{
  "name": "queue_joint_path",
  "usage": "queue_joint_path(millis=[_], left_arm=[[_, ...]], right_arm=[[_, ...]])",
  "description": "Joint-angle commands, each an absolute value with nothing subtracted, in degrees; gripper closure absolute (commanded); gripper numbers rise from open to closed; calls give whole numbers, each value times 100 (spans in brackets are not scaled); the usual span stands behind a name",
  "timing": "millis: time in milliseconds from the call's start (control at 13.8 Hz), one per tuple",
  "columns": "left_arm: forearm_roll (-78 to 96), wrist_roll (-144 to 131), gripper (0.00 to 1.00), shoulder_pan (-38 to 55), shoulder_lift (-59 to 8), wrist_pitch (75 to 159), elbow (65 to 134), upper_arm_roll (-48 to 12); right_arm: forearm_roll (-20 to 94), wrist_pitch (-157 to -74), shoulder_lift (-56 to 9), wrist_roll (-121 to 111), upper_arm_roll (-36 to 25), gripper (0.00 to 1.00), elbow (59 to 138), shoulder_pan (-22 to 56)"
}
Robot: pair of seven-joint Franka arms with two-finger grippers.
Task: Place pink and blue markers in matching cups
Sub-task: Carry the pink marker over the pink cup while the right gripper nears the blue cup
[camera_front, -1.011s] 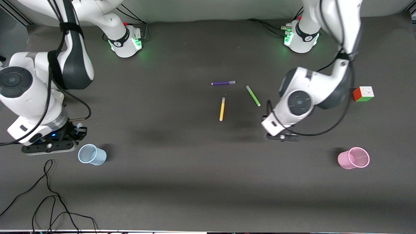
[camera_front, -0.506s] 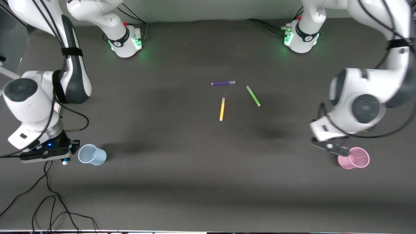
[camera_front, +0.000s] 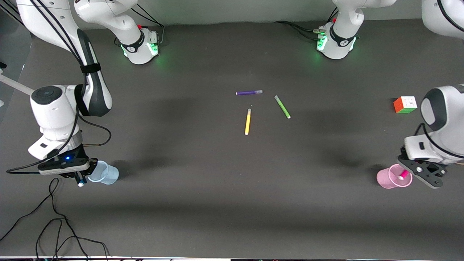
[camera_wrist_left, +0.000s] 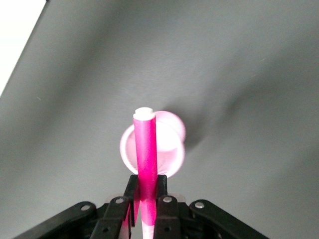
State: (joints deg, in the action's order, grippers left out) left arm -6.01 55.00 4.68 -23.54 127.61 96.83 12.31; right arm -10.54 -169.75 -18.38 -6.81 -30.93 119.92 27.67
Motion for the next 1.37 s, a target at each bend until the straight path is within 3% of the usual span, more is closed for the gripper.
queue_joint_path(millis=[0,217,939,1011,1083,1156,1300], left_arm=[[48,6658,100,63,-2479,13453,9895,1099],[1656,8231,100,0,-2662,14106,10143,1107],[3839,10580,100,-123,-2856,14089,10415,984],[3937,10713,100,-175,-2874,14080,10415,984],[3946,10749,100,-211,-2874,14071,10406,976],[3946,10749,100,-211,-2874,14054,10406,976],[3946,10758,100,-237,-2874,14045,10398,976]], right_arm=[[-1116,-17542,-1810,-659,-3111,100,12322,2769],[-1107,-18068,-2047,-642,-3111,100,12401,2760],[-1107,-18677,-2197,-343,-3103,97,12876,2637],[-1107,-18677,-2215,-343,-3103,87,12876,2637],[-1107,-18677,-2224,-343,-3103,54,12876,2637],[-1107,-18677,-2232,-343,-3103,1,12876,2637],[-1107,-18659,-2224,-343,-3103,0,12876,2637]])
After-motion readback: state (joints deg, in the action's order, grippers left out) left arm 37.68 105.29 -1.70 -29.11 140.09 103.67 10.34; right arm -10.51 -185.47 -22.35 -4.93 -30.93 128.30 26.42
